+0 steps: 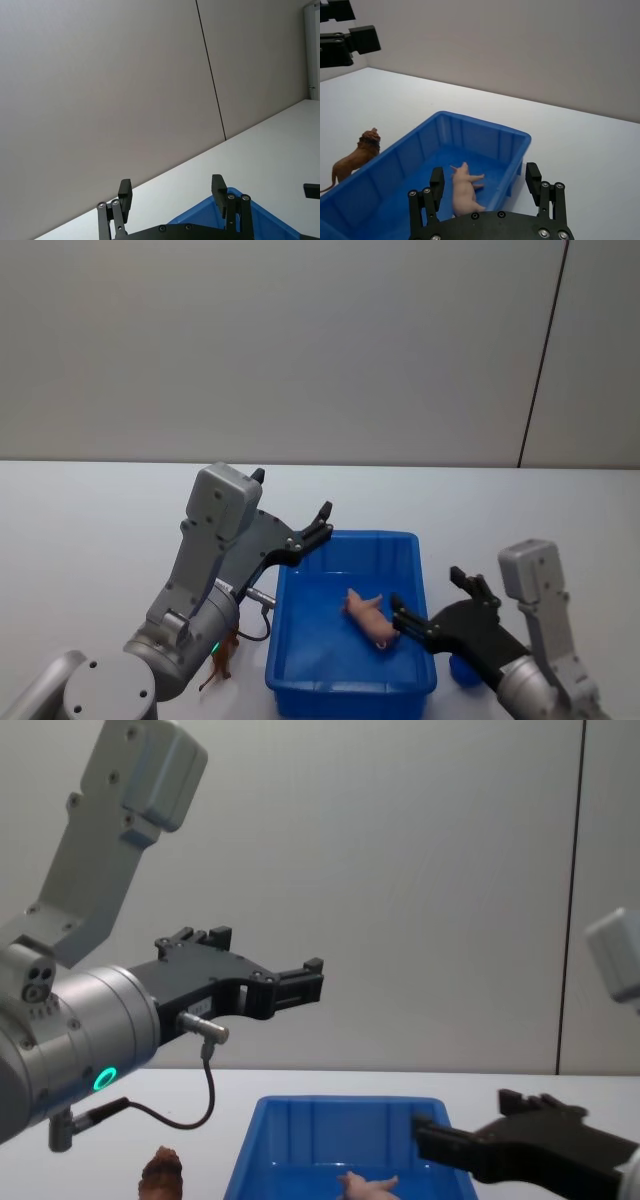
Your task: Pick up the two dolls from the table and place them into the box.
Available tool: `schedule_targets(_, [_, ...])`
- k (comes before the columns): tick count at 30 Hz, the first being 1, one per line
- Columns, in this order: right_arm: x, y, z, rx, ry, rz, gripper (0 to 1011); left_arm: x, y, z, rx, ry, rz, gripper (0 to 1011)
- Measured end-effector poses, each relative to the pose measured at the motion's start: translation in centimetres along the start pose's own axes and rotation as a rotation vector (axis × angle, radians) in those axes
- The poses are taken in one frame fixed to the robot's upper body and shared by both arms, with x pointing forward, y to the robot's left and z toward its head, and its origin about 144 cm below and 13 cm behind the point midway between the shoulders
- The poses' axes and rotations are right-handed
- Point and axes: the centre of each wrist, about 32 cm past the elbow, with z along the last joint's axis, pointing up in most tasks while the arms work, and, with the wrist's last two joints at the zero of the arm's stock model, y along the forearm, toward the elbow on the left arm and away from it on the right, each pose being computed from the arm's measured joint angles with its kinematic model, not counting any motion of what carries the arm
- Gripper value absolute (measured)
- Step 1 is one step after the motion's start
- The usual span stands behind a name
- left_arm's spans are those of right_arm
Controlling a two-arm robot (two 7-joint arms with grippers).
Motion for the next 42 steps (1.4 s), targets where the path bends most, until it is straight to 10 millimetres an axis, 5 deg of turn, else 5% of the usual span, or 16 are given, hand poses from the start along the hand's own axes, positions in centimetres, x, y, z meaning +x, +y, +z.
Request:
schedule_targets(20, [1.5, -3.6, -1.5, -0.066, 0.009, -0.126, 1001, 0.0, 0.0, 0.0, 0.0, 0.0, 0.0, 1001])
schedule_targets(42, [2.4, -2.8, -4.6, -0.135, 0.031, -0.117, 1001, 0.0, 0.0, 0.0, 0.0, 0.0, 0.0, 1001])
